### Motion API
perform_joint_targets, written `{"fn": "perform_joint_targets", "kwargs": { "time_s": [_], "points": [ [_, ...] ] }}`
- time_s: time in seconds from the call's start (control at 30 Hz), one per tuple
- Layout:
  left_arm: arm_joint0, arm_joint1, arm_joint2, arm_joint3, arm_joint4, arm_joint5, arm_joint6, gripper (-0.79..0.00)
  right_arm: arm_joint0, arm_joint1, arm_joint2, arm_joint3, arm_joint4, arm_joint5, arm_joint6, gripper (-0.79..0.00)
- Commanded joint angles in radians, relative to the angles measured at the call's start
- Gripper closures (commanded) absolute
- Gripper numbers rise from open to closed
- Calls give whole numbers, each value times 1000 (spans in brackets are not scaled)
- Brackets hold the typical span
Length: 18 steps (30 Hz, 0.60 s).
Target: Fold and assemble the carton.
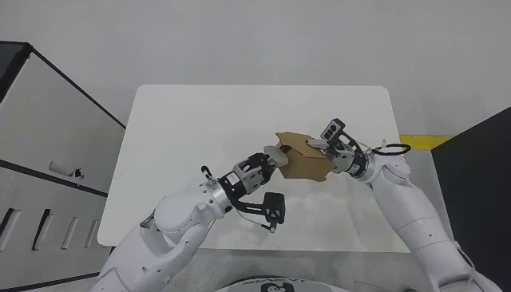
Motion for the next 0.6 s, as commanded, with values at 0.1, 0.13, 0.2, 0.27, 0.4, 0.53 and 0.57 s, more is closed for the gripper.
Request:
{"fn": "perform_joint_targets", "kwargs": {
  "time_s": [0.1,0.13,0.2,0.27,0.4,0.53,0.57],
  "points": [
    [-10,-2,4,9,-10,-9,4,0,5,-1,-7,-3,-10,-3,9,0],
    [-13,-3,6,13,-17,-13,7,0,6,-1,-8,-1,-12,-4,12,0],
    [-20,-4,8,20,-27,-21,15,0,8,-1,-10,1,-14,-6,15,0],
    [-26,-5,12,26,-31,-28,22,0,9,-2,-11,3,-14,-8,20,0],
    [-37,-8,19,39,-49,-37,36,0,11,-2,-12,6,-16,-13,25,0],
    [-47,-9,24,50,-56,-45,40,0,12,-2,-16,3,-28,-24,40,0],
    [-50,-10,25,53,-56,-47,40,0,12,-2,-16,3,-29,-27,41,0]
  ]
}}
